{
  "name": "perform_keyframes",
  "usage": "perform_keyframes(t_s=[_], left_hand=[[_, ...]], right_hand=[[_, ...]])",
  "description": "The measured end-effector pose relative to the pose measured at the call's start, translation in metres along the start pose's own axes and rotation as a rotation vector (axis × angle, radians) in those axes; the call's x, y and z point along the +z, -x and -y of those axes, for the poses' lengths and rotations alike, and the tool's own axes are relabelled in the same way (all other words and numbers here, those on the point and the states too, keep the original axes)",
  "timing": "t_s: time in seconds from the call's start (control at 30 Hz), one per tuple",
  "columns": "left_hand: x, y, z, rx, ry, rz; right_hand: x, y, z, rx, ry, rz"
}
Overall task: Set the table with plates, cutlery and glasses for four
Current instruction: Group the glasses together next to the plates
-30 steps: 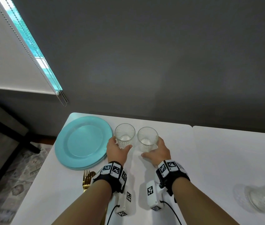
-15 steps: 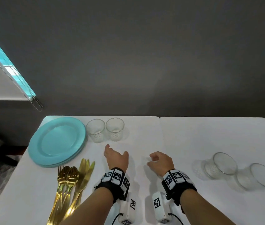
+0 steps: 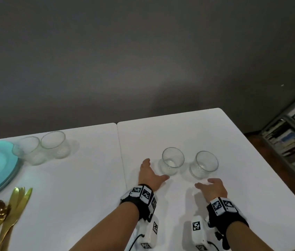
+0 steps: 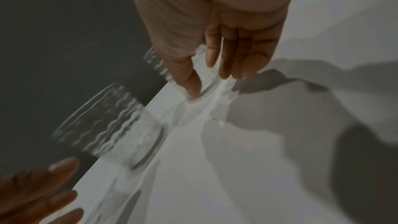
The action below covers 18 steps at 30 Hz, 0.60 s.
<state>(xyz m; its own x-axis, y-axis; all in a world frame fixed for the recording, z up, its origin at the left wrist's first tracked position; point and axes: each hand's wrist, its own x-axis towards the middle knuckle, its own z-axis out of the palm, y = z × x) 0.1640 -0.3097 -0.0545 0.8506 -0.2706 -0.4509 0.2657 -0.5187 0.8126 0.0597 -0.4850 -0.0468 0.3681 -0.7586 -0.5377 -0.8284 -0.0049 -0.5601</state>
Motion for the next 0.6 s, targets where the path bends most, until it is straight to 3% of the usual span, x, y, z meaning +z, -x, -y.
perform_keyframes(t_s=[0.23, 0.6], left_hand=[[0.033, -0.021, -0.008, 0.021, -0.007, -0.030], [0.036, -0.024, -0.007, 0.098, -0.007, -0.077]], right_hand=[[-0.012, -0.035, 0.009, -0.120, -0.099, 0.006], [0.002, -0.041, 0.012, -0.207, -0.112, -0.054]])
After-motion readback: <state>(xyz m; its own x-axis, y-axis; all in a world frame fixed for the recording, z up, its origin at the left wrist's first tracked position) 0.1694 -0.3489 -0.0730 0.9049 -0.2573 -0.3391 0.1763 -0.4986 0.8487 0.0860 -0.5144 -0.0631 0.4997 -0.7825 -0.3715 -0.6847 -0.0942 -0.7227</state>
